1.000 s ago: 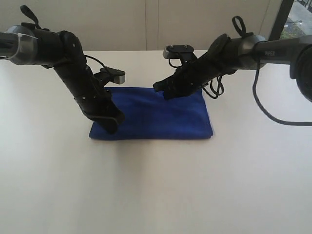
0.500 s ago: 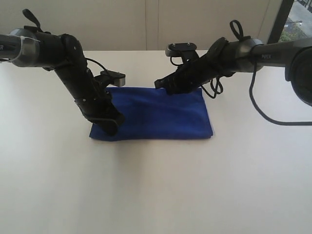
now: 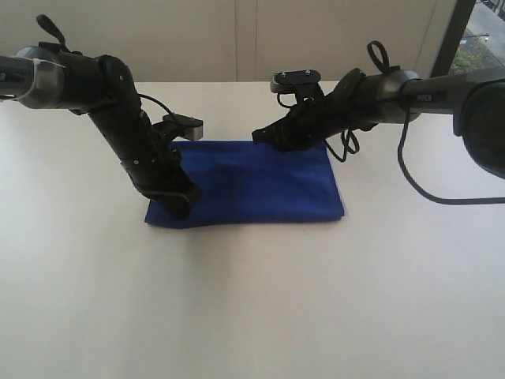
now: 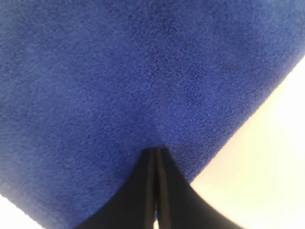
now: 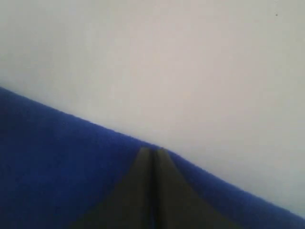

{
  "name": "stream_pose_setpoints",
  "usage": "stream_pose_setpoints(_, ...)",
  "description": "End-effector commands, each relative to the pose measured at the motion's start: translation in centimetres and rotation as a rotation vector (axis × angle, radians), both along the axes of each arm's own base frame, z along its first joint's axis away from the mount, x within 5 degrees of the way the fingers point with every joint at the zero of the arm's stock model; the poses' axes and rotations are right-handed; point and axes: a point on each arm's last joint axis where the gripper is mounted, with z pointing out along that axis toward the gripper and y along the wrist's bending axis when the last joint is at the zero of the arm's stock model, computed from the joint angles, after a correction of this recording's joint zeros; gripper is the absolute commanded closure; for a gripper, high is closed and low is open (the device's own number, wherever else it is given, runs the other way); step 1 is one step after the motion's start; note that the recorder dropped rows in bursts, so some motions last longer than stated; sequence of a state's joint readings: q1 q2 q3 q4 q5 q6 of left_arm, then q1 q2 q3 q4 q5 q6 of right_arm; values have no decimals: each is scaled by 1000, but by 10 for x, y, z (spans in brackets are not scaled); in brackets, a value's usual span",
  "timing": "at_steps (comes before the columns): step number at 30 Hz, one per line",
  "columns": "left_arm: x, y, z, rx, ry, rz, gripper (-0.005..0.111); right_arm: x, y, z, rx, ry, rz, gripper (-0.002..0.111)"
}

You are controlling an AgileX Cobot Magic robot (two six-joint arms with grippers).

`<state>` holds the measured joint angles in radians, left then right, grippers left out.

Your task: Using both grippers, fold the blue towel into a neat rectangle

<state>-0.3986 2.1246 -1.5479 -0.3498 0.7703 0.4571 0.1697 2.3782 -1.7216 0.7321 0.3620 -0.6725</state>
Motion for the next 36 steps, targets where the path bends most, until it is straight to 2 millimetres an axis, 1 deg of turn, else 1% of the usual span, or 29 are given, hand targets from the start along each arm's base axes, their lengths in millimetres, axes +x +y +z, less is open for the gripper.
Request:
stream_pose_setpoints(1, -4, -1, -5, 12, 41, -27, 107, 1, -2, -4, -29, -9, 8, 108)
stream_pose_setpoints(3, -4, -1, -5, 12, 41, -27, 107, 1, -3, -2, -30, -16, 5, 108)
stream_pose_setpoints(5, -4, -1, -5, 12, 41, -27, 107, 2, -3, 5, -28, -29, 4, 108)
stream_pose_setpoints(7, -4, -1, -5, 12, 41, -27, 107, 1, -2, 16, -22, -45, 9, 108)
stream_pose_setpoints(9, -4, -1, -5, 11, 35, -29, 107, -2, -1, 37, -8, -59, 28, 108)
stream_pose_setpoints(12, -2, -1, -2, 5, 13, -24, 107, -5, -1, 56, -5, -71, 53, 108)
stream_pose_setpoints(14, -2, -2, 3, -1, -7, -20, 107, -8, -4, 67, 3, -69, 52, 108)
stream_pose_setpoints(17, -1, -2, 9, -10, -28, -16, 107, -11, -12, 78, 32, -38, 35, 108)
stream_pose_setpoints(20, -2, -1, 19, -19, -48, -17, 107, -16, -25, 87, 32, 15, 18, 108)
stream_pose_setpoints(23, -4, 0, 37, -36, -89, -11, 107, -23, -36, 94, -10, 72, 4, 108)
stream_pose_setpoints(27, -4, 4, 63, -74, -133, 138, 107, -33, -49, 106, -45, 153, -29, 108)
stream_pose_setpoints(29, -4, 8, 74, -82, -141, 191, 107, -39, -52, 114, -57, 184, -28, 108)
stream_pose_setpoints(32, -5, 20, 86, -83, -122, 261, 107, -50, -56, 125, -60, 226, -11, 108)
stream_pose_setpoints(36, -7, 39, 94, -73, -73, 326, 107, -68, -63, 133, -49, 245, -40, 108)
